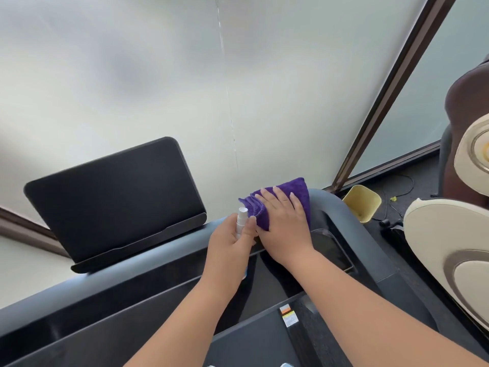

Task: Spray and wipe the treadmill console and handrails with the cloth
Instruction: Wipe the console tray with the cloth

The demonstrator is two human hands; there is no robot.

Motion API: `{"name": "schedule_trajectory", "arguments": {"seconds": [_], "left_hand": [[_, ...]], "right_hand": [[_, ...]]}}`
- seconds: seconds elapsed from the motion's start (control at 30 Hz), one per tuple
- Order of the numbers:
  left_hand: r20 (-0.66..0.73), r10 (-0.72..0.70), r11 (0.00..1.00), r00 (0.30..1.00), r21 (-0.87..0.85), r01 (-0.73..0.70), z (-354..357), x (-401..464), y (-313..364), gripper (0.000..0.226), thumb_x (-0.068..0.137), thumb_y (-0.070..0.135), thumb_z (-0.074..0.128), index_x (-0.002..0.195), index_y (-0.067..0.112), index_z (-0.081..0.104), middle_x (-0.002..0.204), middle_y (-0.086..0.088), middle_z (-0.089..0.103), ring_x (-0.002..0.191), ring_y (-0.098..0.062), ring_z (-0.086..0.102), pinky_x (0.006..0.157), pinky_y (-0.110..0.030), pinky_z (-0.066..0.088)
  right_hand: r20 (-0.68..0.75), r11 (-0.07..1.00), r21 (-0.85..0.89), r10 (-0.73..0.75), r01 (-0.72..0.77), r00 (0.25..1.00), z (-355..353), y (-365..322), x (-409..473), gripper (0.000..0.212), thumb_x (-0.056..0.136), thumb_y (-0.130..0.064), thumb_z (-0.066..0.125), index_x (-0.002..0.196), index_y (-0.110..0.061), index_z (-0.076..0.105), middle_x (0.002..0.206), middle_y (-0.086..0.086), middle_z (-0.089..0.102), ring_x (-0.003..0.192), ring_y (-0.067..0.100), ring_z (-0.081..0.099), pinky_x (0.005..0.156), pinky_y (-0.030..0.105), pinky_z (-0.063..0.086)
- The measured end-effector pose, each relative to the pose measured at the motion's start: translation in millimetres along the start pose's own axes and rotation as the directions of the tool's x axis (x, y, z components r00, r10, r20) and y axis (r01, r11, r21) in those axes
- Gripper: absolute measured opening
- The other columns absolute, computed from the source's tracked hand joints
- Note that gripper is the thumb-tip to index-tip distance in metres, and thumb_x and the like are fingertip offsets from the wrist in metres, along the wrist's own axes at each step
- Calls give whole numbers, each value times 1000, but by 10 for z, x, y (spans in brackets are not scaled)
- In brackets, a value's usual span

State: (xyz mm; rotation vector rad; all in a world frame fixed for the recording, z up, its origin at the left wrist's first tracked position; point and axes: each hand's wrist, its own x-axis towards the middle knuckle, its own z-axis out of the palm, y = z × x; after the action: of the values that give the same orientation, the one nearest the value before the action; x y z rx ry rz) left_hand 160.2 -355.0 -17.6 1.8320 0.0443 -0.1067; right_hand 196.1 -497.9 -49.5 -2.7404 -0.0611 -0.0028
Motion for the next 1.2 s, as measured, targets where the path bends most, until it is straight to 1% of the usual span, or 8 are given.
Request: {"name": "schedule_trajectory", "arguments": {"seconds": [0.13,0.27,0.37,0.5,0.67,0.8,0.93,1.2], "left_hand": [[-8,-48,998,999,48,49,71,11,69,40,111,39,54,78,17,57,70,4,61,66,-12,57,67,-26,50],[1,-65,994,998,89,64,231,8,121,59,110,49,49,82,-3,50,66,-6,56,56,-14,49,59,-24,44],[-7,-65,991,998,117,65,283,8,121,65,109,53,47,83,-6,48,66,-8,55,54,-14,47,53,-18,40],[-16,-91,987,996,132,93,242,7,79,70,109,58,42,83,-7,48,64,-7,55,52,-11,47,52,-17,39],[-3,-123,989,992,87,123,69,-38,17,72,108,61,42,79,-4,53,61,-4,60,50,-14,52,59,-27,49],[-21,-139,988,990,63,140,-116,-68,-28,65,107,63,45,66,12,53,58,-2,62,52,-15,57,63,-35,52],[-19,-127,991,992,34,128,-203,-92,-102,54,107,57,55,73,15,59,65,-1,62,58,-16,57,67,-36,52],[137,2,999,991,33,-7,65,-109,-33,75,95,71,47,98,-4,53,87,-4,52,82,-16,50,77,-36,42]], "right_hand": [[-77,994,100,56,-49,995,-187,297,-42,58,101,-32,58,156,-20,45,165,-3,41,157,17,25,130,37,6],[-174,974,132,207,-186,963,-405,752,-128,51,102,-36,55,151,-20,52,157,0,51,151,22,38,128,42,21],[-195,908,285,369,-307,909,-505,950,-149,45,95,-43,44,128,-22,65,127,0,67,124,31,57,111,49,43],[-221,941,154,331,-302,918,-337,790,-160,57,101,-46,47,153,-21,48,159,0,49,152,22,34,127,44,20],[-121,976,197,121,-96,985,-9,111,-212,64,103,-40,56,162,-25,35,171,-8,27,160,13,12,131,37,2],[-56,984,172,-44,53,997,232,-279,-223,68,94,-38,49,160,-27,38,171,-8,26,161,14,12,131,41,1],[-66,990,99,-94,100,993,237,-101,-231,70,95,-32,63,160,-28,39,169,-9,30,160,13,17,131,39,7],[-167,996,21,91,-89,982,-190,674,-207,60,102,-37,58,159,-28,40,169,-7,32,159,16,21,129,39,10]]}}
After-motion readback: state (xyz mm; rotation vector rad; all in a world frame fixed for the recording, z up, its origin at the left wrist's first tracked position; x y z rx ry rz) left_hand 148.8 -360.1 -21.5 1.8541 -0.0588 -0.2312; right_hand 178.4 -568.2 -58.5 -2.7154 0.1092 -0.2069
